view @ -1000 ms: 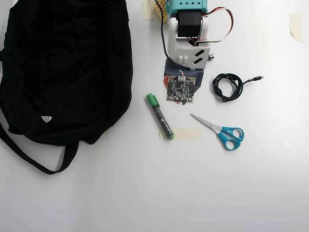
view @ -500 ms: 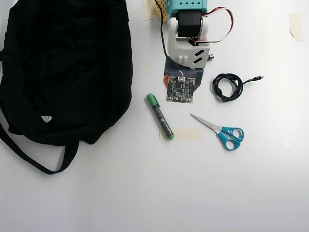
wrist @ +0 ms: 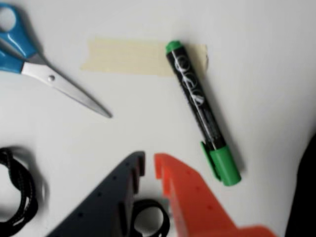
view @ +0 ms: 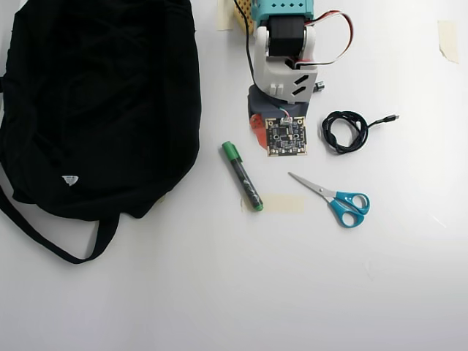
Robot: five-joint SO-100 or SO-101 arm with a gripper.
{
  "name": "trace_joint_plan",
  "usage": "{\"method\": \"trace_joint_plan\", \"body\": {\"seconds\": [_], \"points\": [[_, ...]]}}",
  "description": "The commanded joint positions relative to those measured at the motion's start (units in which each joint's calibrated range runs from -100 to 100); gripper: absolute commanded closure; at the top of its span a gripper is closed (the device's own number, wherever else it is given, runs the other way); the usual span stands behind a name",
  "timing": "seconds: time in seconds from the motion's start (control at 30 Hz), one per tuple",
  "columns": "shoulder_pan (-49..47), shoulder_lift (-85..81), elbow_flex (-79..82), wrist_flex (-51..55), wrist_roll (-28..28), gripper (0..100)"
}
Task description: Put the green marker into the black bag
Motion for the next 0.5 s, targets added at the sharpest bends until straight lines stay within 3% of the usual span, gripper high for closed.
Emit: {"method": "trace_joint_plan", "body": {"seconds": [0.0, 0.47], "points": [[0.9, -0.5, -1.8, 1.3, 0.3, 97], [3.6, -0.4, 0.6, 2.1, 6.2, 97]]}}
